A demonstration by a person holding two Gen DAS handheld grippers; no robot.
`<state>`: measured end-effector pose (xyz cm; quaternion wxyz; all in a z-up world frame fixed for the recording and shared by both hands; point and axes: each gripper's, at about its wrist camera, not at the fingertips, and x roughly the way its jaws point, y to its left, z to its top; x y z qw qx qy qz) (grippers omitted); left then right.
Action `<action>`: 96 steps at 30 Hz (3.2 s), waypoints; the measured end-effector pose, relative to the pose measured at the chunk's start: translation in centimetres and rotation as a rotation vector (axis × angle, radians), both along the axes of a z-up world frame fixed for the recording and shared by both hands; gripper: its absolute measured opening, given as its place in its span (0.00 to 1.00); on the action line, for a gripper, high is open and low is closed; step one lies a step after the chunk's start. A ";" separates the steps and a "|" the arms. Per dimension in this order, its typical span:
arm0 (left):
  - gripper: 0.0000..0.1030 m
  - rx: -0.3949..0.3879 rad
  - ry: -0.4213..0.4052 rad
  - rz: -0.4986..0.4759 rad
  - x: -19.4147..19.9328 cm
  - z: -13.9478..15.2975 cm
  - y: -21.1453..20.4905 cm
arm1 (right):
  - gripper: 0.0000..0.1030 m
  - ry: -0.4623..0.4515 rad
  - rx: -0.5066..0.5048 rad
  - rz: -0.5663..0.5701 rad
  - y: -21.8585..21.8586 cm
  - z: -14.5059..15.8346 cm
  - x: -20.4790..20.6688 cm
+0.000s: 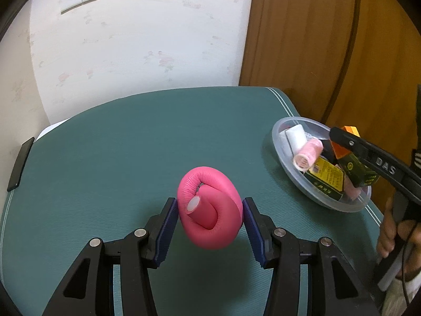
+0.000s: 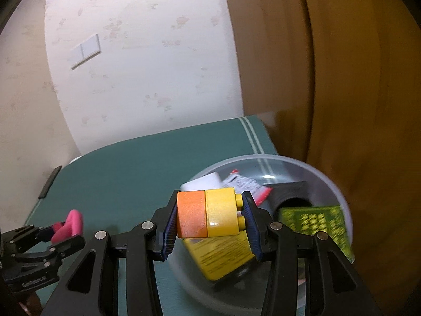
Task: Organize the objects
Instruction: 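Carry the brick and pink knotted toy over the clear bowl with both tools, then open both tools to release the brick and pink toy into the bowl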
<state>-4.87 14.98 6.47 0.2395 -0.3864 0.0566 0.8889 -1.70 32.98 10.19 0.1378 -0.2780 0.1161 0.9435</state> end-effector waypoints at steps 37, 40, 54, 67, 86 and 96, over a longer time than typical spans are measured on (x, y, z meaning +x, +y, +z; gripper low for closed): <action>0.52 -0.018 0.027 -0.223 1.2 1.5 11.2 | 0.46 0.060 -0.111 -0.137 7.1 0.0 1.7; 0.52 -0.014 0.013 -0.258 1.1 1.3 12.6 | 0.46 0.067 -0.117 -0.147 7.4 0.0 2.0; 0.52 -0.003 -0.054 -0.332 -0.4 -0.8 16.6 | 0.46 0.072 -0.131 -0.148 7.6 0.0 2.2; 0.77 0.055 -0.052 -0.334 -0.4 -0.1 16.0 | 0.46 0.080 -0.125 -0.159 7.7 0.0 2.4; 0.99 0.051 0.062 -0.209 0.8 3.0 12.0 | 0.46 0.073 -0.088 -0.179 7.5 -0.4 2.2; 0.99 0.024 0.140 -0.157 1.7 4.2 11.2 | 0.47 0.060 -0.051 -0.186 6.6 -1.0 3.9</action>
